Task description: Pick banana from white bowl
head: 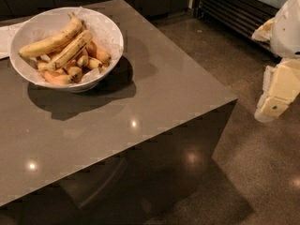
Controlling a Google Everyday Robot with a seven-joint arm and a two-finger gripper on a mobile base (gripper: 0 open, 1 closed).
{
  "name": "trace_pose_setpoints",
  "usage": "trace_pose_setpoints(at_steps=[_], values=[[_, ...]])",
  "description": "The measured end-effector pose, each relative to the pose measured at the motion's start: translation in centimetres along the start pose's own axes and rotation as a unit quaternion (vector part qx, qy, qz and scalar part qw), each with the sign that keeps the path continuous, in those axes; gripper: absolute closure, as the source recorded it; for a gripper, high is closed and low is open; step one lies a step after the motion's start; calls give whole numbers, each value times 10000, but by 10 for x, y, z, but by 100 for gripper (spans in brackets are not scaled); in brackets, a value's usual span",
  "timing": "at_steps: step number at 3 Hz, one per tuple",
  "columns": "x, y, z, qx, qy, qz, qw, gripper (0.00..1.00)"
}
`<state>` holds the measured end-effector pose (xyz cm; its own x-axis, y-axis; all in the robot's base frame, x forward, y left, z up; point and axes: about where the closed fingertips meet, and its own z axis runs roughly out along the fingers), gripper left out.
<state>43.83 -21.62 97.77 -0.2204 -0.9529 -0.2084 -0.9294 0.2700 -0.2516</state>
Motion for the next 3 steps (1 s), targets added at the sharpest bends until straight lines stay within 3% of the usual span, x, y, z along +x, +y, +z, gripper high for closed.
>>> trace_pose_setpoints(at_steps=[1, 3], values=[[-6, -3, -3, 28, -31, -40, 10000, 0], [-53, -29, -12, -103, -263, -583, 9979, 0]])
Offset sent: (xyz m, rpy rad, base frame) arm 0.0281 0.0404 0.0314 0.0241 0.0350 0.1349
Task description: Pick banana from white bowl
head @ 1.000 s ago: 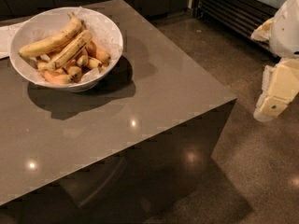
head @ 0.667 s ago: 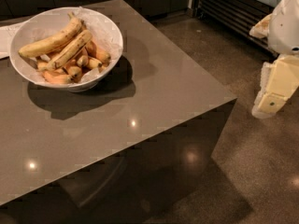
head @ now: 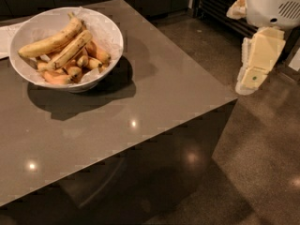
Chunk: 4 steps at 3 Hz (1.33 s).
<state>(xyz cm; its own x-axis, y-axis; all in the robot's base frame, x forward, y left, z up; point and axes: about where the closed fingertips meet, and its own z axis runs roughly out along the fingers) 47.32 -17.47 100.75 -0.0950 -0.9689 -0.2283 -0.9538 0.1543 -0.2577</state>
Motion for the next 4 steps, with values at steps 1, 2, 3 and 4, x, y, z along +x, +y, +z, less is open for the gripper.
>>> trace_pose_setpoints(at_steps=[1, 2, 3, 4], values=[[0, 0, 0, 4, -1, 0, 10000, 0], [-17, -18, 4, 122, 38, -204, 9997, 0], [-41, -43, 16, 100, 68, -560, 9984, 0], [-68, -57, 33, 15, 149, -961, 9953, 0]])
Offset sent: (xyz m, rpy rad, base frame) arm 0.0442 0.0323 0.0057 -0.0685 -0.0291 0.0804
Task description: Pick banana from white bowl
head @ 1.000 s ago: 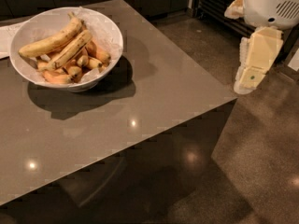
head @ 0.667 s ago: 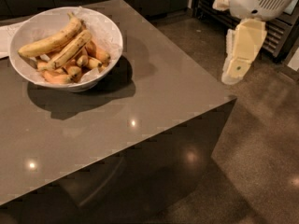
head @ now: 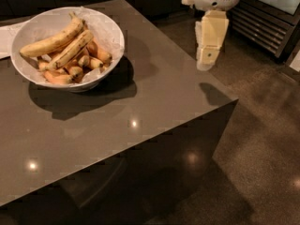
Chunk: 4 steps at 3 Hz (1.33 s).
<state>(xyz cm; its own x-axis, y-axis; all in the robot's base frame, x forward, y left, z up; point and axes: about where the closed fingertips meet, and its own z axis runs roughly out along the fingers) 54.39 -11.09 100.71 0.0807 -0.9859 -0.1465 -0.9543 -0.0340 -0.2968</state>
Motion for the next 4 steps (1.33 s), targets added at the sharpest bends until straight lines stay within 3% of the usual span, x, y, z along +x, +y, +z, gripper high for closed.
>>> trace_pose_setpoints(at_steps=[1, 2, 3, 4], values=[[-5, -6, 1, 98, -53, -18, 9999, 0], [-26, -21, 6, 105, -31, -323, 9994, 0], [-63, -42, 16, 37, -39, -884, 9961, 0], [-99, -56, 21, 122, -130, -1388, 9902, 0]])
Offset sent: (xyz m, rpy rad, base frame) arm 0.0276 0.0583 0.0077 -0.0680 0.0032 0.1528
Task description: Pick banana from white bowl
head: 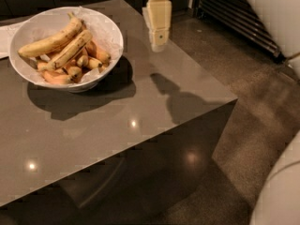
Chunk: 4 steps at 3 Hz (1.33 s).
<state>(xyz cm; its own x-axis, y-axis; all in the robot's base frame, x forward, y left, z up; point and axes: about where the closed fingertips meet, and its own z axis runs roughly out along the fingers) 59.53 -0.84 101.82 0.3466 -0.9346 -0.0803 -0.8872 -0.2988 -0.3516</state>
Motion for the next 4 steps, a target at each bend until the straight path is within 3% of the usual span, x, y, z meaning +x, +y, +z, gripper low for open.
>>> trace_pose_setpoints(at_steps=[1, 3, 4], values=[[-1, -4, 1, 128, -102, -32, 9999, 0], [-37, -34, 19, 47, -436, -547, 9975, 0], [-49, -48, 25, 43, -497, -736, 9960, 5]])
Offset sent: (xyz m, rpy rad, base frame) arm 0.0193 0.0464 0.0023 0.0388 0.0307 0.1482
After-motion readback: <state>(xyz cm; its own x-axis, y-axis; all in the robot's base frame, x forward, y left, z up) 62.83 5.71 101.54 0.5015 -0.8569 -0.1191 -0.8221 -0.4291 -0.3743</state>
